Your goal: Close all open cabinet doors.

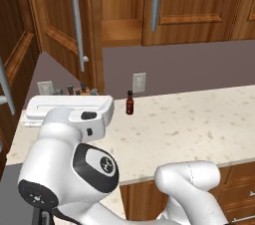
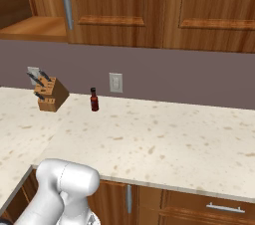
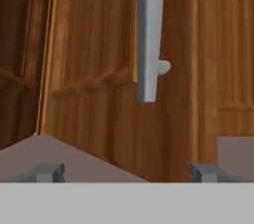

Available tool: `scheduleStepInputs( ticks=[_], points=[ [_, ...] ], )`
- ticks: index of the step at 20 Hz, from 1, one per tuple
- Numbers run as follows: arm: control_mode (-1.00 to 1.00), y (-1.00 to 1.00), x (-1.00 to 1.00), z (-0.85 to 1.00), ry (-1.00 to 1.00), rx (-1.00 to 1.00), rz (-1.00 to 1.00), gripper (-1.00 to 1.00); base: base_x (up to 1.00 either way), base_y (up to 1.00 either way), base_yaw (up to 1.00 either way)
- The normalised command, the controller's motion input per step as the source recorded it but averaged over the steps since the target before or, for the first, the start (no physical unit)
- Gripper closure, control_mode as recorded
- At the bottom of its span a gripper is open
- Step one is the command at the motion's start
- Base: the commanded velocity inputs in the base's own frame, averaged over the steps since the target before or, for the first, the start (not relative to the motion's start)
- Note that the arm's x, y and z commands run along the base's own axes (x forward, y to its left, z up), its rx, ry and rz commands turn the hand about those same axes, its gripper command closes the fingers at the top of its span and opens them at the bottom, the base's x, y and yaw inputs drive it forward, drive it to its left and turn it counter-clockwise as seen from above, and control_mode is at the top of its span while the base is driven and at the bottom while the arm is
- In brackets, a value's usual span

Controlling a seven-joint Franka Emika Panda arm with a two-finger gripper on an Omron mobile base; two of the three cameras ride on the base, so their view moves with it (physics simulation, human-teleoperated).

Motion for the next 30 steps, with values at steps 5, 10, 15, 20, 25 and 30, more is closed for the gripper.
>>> scheduleStepInputs(
  ticks=[5,10,15,20,25,30],
  points=[
    [-1.00,-0.42,0.29,0.11,-0.09,0.04,-0.07,-1.00,0.00,0.00,0.00],
    [-1.00,-0.48,0.25,0.02,-0.06,0.04,-0.07,-1.00,0.00,0.00,0.00],
    [-1.00,-0.49,0.28,0.00,-0.02,0.05,-0.07,-1.00,0.00,0.00,0.00],
    [-1.00,-0.39,0.32,0.00,0.00,0.03,-0.05,-1.00,0.00,0.00,0.00],
    [-1.00,-0.26,0.27,0.00,0.00,0.01,-0.11,-1.00,0.00,0.00,0.00],
    [-1.00,-0.23,0.22,0.00,0.00,0.00,-0.21,-1.00,0.00,0.00,0.00]
  ],
)
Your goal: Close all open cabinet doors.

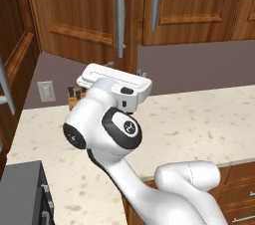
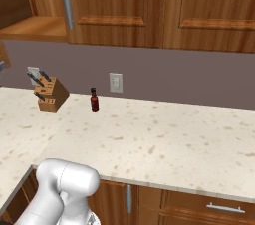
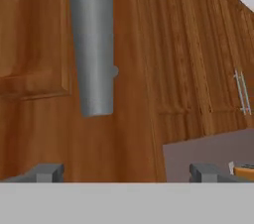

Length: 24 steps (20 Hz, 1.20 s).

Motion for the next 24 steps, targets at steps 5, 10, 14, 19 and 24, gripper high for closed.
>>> scheduleStepInputs(
  ticks=[5,10,14,19,24],
  points=[
    [-1.00,-0.18,0.24,0.00,-0.01,0.00,-0.20,-1.00,0.00,0.00,0.00],
    [-1.00,-0.12,0.42,0.00,-0.01,0.02,-0.10,-1.00,0.00,0.00,0.00],
    [-1.00,-0.19,0.62,0.00,0.00,0.10,0.15,-1.00,0.00,0.00,0.00],
    [-1.00,-0.16,0.55,0.00,-0.01,0.09,0.23,-1.00,0.00,0.00,0.00],
    [-1.00,-0.24,0.43,0.00,-0.01,0.08,0.23,-1.00,0.00,0.00,0.00]
  ],
)
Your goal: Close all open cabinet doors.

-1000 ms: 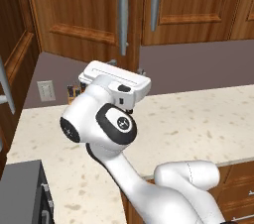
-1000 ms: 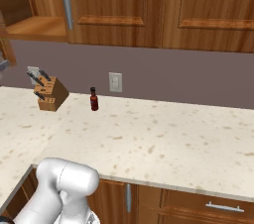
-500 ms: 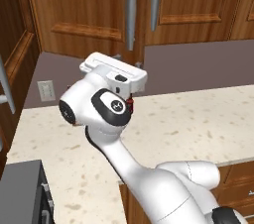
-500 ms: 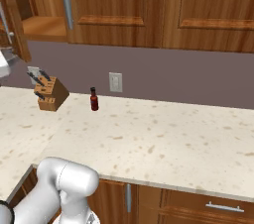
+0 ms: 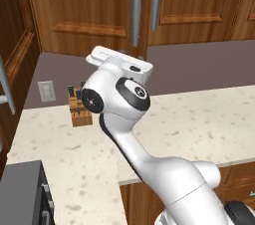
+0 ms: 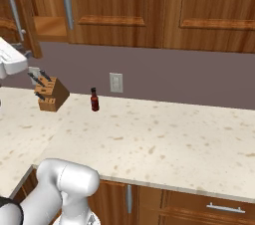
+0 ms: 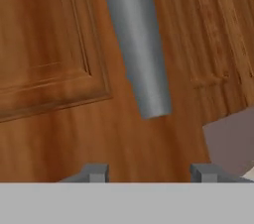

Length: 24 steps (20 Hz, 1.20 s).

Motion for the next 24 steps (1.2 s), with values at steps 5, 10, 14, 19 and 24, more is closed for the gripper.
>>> scheduleStepInputs(
  ticks=[5,10,14,19,24],
  points=[
    [-1.00,-0.27,0.46,0.00,0.00,0.06,0.21,-1.00,0.00,0.00,0.00],
    [-1.00,-0.26,0.49,0.00,0.00,0.04,0.16,-1.00,0.00,0.00,0.00],
    [-1.00,-0.19,0.42,0.00,0.00,0.00,0.07,-1.00,0.00,0.00,0.00],
    [-1.00,-0.09,0.40,0.00,0.00,0.00,0.02,-1.00,0.00,0.00,0.00],
    [-1.00,-0.04,0.39,0.00,0.00,0.00,0.00,-1.00,0.00,0.00,0.00]
  ],
)
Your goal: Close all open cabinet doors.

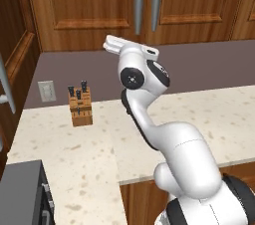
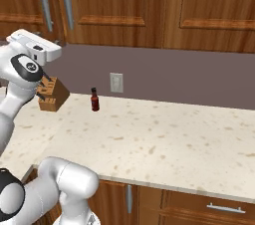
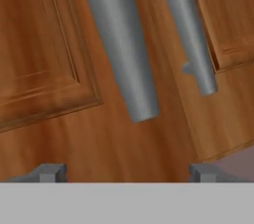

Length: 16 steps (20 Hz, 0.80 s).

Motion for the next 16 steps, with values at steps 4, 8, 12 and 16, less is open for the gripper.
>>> scheduleStepInputs(
  ticks=[4,8,12,16],
  points=[
    [-1.00,0.00,0.40,0.00,0.00,0.00,0.01,-1.00,0.00,0.00,0.00],
    [-1.00,0.00,0.37,0.00,0.00,0.00,0.01,-1.00,0.00,0.00,0.00],
    [-1.00,0.00,0.35,0.00,0.00,0.00,0.01,-1.00,0.00,0.00,0.00],
    [-1.00,0.00,0.29,0.00,0.01,0.00,0.01,-1.00,0.00,0.00,0.00]
  ],
)
